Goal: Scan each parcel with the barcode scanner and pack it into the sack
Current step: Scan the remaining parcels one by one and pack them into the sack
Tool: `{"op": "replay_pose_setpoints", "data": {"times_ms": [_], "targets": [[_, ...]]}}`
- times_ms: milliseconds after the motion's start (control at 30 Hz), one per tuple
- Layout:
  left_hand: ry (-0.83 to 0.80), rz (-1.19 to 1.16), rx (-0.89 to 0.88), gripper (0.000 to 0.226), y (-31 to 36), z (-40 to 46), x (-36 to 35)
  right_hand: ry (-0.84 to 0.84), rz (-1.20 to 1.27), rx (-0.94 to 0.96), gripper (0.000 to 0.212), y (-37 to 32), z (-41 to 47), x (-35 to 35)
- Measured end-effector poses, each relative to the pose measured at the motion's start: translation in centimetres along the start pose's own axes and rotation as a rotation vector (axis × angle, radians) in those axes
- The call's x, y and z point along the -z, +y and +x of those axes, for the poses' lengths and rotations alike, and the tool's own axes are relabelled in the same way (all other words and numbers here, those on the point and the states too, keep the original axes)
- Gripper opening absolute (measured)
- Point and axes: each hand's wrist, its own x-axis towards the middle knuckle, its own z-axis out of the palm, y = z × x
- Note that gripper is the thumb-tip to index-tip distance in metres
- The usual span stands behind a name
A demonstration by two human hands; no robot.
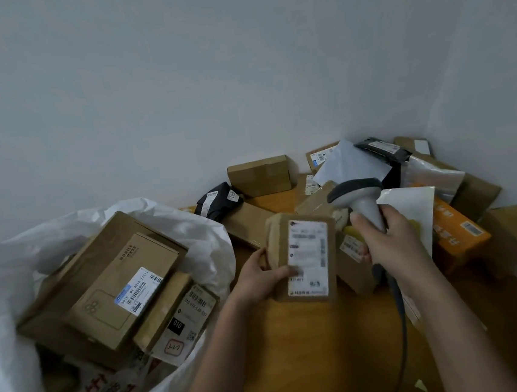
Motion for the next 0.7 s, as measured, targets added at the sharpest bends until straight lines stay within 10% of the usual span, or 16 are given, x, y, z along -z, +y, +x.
{"op": "replay_pose_setpoints", "data": {"times_ms": [200, 700], "targets": [[0.163, -0.195, 0.177, 0.072, -0.4, 0.5, -0.8, -0.185, 0.119, -0.053, 0.020, -1.5, -0.8, 0.5], [0.264, -0.242, 0.251, 0.086, 0.1, 0.8, -1.0, -0.279, 0.029, 0.069, 0.022, -6.1, -3.8, 1.5]]}}
